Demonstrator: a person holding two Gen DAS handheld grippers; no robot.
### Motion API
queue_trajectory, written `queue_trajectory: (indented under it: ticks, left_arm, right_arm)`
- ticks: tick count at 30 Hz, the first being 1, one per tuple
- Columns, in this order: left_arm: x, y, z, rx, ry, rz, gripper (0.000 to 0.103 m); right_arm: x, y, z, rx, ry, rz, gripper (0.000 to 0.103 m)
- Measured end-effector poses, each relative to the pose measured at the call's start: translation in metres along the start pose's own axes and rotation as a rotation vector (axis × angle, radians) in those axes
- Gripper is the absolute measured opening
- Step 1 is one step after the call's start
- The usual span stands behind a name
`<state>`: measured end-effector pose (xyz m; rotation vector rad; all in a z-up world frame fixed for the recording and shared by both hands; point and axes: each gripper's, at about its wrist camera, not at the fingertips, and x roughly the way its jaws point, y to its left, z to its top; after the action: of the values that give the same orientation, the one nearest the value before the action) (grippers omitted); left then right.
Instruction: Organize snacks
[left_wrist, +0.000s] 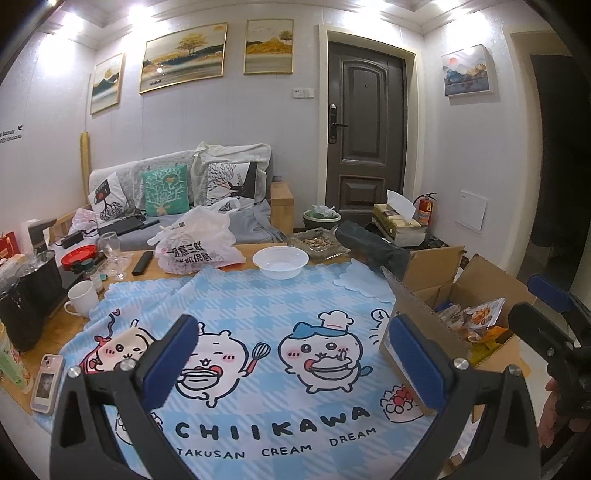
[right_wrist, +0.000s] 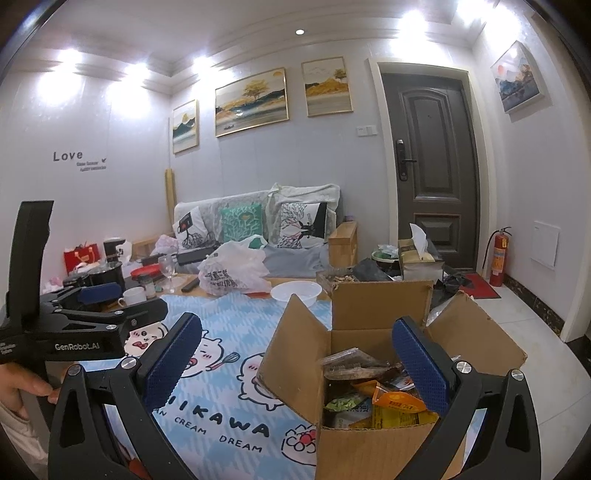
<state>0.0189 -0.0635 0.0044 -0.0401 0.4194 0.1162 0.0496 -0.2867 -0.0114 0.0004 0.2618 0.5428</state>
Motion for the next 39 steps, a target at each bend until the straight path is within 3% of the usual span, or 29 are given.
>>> queue_trajectory:
  ticks: [39]
  left_arm:
    - [-0.0011, -0.0008, 0.0030, -0.006, -0.006, -0.003, 0.102]
  right_arm:
    - [-0.0064, 0.0103, -0.0006, -0.013, -0.002, -0.005, 0.103]
